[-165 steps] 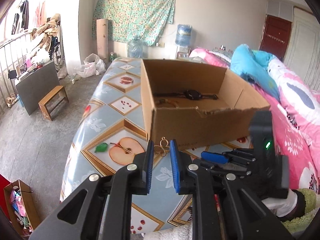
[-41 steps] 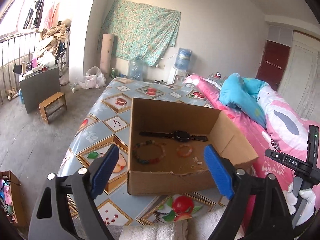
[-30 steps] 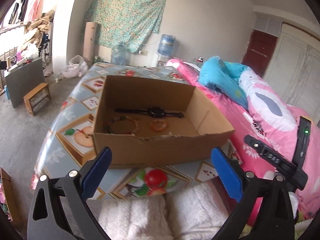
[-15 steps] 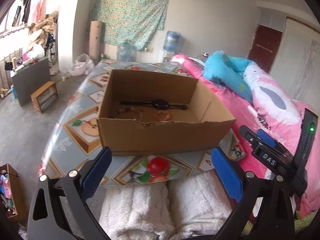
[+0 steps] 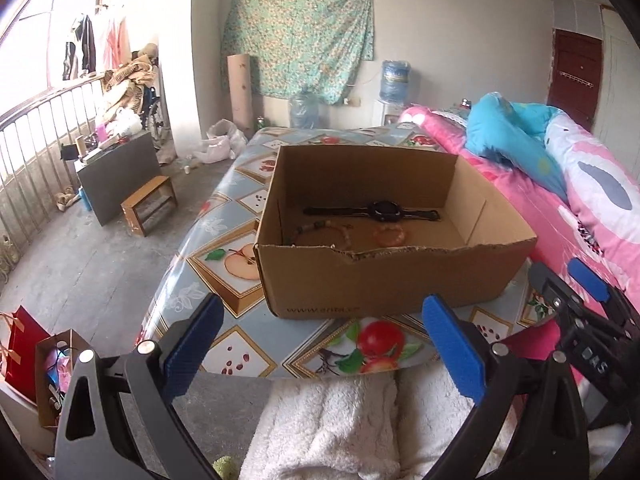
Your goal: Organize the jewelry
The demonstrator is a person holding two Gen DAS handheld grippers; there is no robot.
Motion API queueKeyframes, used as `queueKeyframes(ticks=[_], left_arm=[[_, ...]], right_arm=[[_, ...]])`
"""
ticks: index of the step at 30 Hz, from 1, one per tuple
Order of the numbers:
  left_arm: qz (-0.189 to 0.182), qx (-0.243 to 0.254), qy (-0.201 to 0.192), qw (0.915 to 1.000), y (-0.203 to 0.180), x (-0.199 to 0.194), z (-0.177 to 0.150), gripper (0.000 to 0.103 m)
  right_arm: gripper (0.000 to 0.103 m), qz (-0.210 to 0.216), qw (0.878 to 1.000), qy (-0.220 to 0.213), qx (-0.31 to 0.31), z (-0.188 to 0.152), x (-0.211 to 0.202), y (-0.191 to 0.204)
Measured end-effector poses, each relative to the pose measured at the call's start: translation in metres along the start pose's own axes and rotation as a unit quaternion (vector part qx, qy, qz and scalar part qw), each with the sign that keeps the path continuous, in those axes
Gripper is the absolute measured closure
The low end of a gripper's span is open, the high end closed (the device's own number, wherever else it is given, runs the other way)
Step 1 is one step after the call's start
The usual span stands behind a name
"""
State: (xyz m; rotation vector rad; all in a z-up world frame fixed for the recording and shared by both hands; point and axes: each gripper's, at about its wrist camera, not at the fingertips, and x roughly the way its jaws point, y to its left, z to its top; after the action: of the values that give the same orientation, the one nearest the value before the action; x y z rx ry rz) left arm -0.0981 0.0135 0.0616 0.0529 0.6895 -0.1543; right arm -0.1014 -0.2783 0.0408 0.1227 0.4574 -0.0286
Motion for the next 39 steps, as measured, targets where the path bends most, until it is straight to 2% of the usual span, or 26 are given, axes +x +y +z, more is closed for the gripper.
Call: queueKeyframes(ticks=[3,6,9,13,17,22,27,29,35,39], left_arm=[[0.016,0.022,0.012,0.9995,-0.01,0.01,0.0,0.005],[0.001,0.051,0.031,0.9983,-0.022,0.023,0.002,0.005],[-0.011,0.058,0.044,0.9973,-0.03,0.033,0.002,0.005],[-0.03,0.041,0.07,0.9962,-0.033,0.045,0.005,0.006],[-0.055,0.003,0.103,0.9931,-0.024,0.056,0.005,0.006],[-0.05,-0.026,0.119,0.9913,-0.012,0.063,0.001,0.006],[-0.043,-0.048,0.11,0.9918,0.0,0.061,0.004,0.006],[-0.044,-0.049,0.112,0.9915,0.0,0.063,0.006,0.006],[-0.059,-0.03,0.142,0.9876,-0.006,0.075,0.008,0.006],[-0.045,-0.029,0.139,0.9888,-0.005,0.078,0.012,0.006]], right_arm=[[0.02,-0.001,1.0,0.005,0.003,-0.002,0.001,0.0],[0.02,-0.012,1.0,0.011,0.004,0.0,0.004,-0.002],[0.02,-0.013,1.0,0.02,0.007,0.0,0.008,-0.003],[0.019,-0.018,0.999,0.039,0.009,-0.002,0.013,-0.004],[0.019,-0.023,0.998,0.053,0.007,-0.004,0.016,-0.001],[0.019,-0.019,0.997,0.072,0.008,-0.002,0.023,0.004],[0.019,-0.001,0.995,0.101,0.01,0.001,0.034,0.01],[0.019,0.015,0.993,0.114,0.019,0.003,0.037,0.011],[0.019,0.017,0.989,0.146,0.035,0.007,0.047,0.012],[0.019,0.043,0.982,0.171,0.07,0.009,0.055,0.005]])
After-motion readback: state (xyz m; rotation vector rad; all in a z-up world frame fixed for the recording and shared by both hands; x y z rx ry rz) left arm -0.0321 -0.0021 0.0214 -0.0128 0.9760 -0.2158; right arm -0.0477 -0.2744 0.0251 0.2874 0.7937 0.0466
